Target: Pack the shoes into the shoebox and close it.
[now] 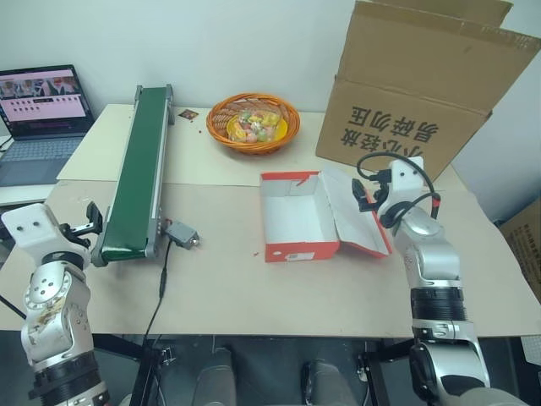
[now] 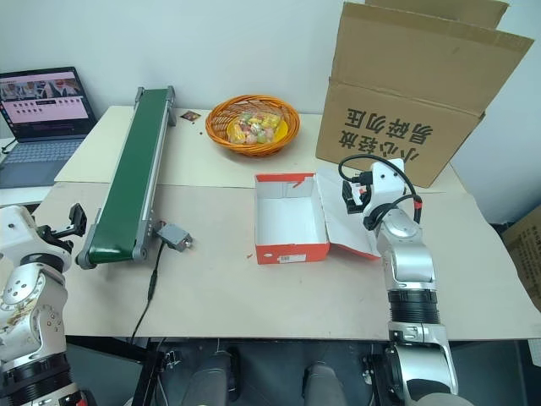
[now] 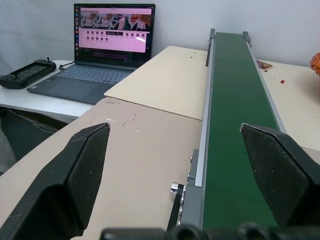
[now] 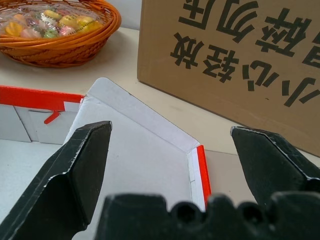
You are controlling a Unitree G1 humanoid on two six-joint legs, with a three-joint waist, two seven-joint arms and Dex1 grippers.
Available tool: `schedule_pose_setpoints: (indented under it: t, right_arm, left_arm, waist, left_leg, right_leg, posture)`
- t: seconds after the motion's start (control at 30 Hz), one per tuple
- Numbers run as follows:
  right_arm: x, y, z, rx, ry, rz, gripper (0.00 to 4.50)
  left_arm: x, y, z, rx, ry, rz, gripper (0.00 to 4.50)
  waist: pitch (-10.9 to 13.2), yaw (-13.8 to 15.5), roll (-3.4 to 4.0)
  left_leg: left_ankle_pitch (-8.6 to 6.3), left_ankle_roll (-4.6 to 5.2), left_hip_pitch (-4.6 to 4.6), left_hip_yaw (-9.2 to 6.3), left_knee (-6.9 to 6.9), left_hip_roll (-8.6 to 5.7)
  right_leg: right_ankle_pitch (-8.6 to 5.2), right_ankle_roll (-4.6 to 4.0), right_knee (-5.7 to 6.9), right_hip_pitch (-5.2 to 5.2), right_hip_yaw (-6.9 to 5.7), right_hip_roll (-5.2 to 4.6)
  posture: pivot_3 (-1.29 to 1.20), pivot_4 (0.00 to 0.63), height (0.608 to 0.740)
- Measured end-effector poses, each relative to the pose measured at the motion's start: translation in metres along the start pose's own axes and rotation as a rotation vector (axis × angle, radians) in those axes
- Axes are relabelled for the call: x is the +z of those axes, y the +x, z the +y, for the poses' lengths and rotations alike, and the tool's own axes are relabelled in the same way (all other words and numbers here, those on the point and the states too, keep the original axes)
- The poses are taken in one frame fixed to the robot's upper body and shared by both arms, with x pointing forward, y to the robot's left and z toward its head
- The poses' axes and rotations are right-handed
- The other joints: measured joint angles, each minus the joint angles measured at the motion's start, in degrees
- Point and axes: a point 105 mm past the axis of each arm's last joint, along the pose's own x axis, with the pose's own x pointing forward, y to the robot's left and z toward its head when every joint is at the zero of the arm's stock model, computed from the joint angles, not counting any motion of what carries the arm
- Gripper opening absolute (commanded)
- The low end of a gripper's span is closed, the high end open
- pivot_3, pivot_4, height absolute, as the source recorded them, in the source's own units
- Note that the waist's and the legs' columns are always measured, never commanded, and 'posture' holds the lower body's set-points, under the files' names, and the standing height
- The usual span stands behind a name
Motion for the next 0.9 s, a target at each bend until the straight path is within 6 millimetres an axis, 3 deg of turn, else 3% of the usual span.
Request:
schedule_pose_setpoints:
  t: [0.2,0.27,0.33,0.37,0.47,0.57,0.63,0.7,0.9]
  right_arm:
    - [0.005,0.012,0.009,0.035,-0.046,0.004,4.50]
    - [0.015,0.017,0.026,0.101,-0.091,-0.024,4.50]
    - [0.034,0.018,0.067,0.272,-0.115,-0.081,4.50]
    - [0.047,0.014,0.099,0.398,-0.120,-0.127,4.50]
    - [0.081,-0.018,0.186,0.786,-0.103,-0.255,4.50]
    - [0.105,-0.054,0.229,1.052,-0.118,-0.344,4.50]
    - [0.105,-0.066,0.242,1.136,-0.169,-0.353,4.50]
    - [0.093,-0.064,0.249,1.148,-0.205,-0.313,4.50]
    - [0.082,-0.055,0.249,1.123,-0.203,-0.262,4.50]
  left_arm:
    - [0.000,0.000,-0.005,-0.019,0.005,0.002,4.49]
    - [0.000,0.000,-0.006,-0.023,0.007,0.000,4.49]
    - [0.002,-0.001,-0.009,-0.029,0.007,-0.006,4.49]
    - [0.001,-0.001,-0.012,-0.040,0.009,-0.005,4.49]
    - [-0.004,-0.002,-0.028,-0.084,-0.001,0.006,4.49]
    - [-0.005,-0.002,-0.034,-0.099,-0.005,0.008,4.49]
    - [-0.003,-0.003,-0.034,-0.096,-0.004,0.001,4.49]
    - [-0.002,-0.003,-0.034,-0.096,-0.004,-0.003,4.49]
    - [0.001,-0.006,-0.034,-0.097,0.006,-0.006,4.49]
  waist:
    - [0.0,-0.2,0.00]
    - [0.0,-0.4,0.00]
    - [0.0,-1.1,0.00]
    - [0.0,-1.5,0.00]
    - [0.0,-1.6,0.00]
    - [0.0,-0.9,-0.02]
    - [0.0,-0.4,-0.10]
    - [-0.1,-0.1,-0.17]
    - [-0.1,0.0,-0.21]
  left_leg:
    - [0.00,0.00,0.02,0.00,0.00,0.00]
    - [0.00,0.00,0.01,0.00,-0.02,0.00]
    - [0.00,0.00,-0.01,0.00,-0.04,0.01]
    - [0.01,0.01,-0.01,-0.01,-0.07,0.01]
    - [0.02,0.02,-0.03,-0.05,-0.05,0.01]
    - [0.02,0.00,0.00,-0.09,0.02,0.00]
    - [0.00,-0.03,0.06,-0.08,0.06,0.00]
    - [0.00,-0.04,0.05,-0.05,0.05,0.01]
    - [0.00,-0.05,-0.01,-0.04,-0.11,0.04]
  right_leg:
    - [0.02,0.01,0.02,-0.01,0.00,0.00]
    - [0.01,0.01,0.02,-0.04,0.00,0.00]
    - [0.01,0.02,0.10,0.01,0.03,0.02]
    - [0.17,0.30,0.16,0.06,0.05,0.04]
    - [0.04,0.37,0.37,0.03,0.07,0.08]
    - [0.01,0.38,0.49,-0.05,0.02,0.07]
    - [0.00,0.36,0.44,-0.03,0.00,0.03]
    - [-0.18,0.03,0.35,-0.06,-0.06,-0.02]
    - [-0.07,-0.14,0.20,-0.16,-0.10,0.01]
  posture:
    - [0.00,0.150,0.728]
    - [0.00,0.150,0.728]
    - [0.00,0.150,0.728]
    - [0.00,0.150,0.728]
    - [0.00,0.150,0.728]
    - [0.00,0.150,0.728]
    - [0.00,0.150,0.728]
    - [0.00,0.150,0.728]
    - [0.00,0.150,0.728]
